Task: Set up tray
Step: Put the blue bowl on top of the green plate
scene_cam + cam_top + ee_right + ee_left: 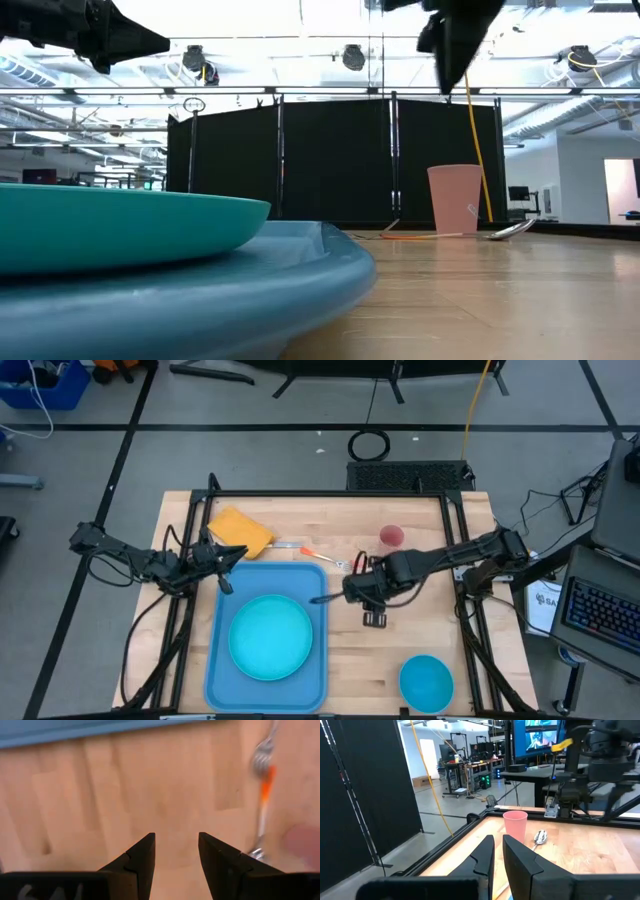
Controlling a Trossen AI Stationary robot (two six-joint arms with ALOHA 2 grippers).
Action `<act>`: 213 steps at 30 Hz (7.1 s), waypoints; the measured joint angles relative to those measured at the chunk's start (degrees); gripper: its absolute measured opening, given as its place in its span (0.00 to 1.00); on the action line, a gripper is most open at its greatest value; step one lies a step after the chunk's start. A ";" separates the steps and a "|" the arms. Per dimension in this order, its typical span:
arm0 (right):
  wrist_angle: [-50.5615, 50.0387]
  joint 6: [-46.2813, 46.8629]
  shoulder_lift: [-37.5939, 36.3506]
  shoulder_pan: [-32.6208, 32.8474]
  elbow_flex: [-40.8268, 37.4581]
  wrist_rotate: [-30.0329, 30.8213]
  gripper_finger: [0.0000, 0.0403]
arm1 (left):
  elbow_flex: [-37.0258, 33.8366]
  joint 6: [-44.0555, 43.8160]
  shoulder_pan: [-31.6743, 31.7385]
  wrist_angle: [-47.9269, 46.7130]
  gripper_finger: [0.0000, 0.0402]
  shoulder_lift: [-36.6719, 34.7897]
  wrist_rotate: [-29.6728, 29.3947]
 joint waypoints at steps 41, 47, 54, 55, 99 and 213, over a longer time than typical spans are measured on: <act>16.97 44.87 -1.40 23.39 -12.74 -11.82 0.32 | 0.00 10.18 0.00 3.52 0.11 0.01 0.70; 13.19 43.85 -1.44 27.59 -12.74 -11.42 0.28 | 0.00 12.26 0.00 6.11 0.11 0.00 5.45; 12.49 35.76 -1.29 31.48 -12.76 -4.22 0.25 | 0.00 11.98 0.00 5.99 0.11 0.00 7.96; 11.58 35.62 -1.29 31.48 -12.76 -4.11 0.25 | 0.00 11.96 0.00 5.93 0.11 0.00 7.96; 18.11 38.69 -1.62 30.24 -23.49 -10.57 0.25 | 0.00 7.90 0.00 2.75 0.11 0.02 8.00; 34.17 -17.07 33.36 -9.55 23.19 -16.50 0.04 | -0.02 -3.48 -0.13 -10.56 0.11 0.33 9.17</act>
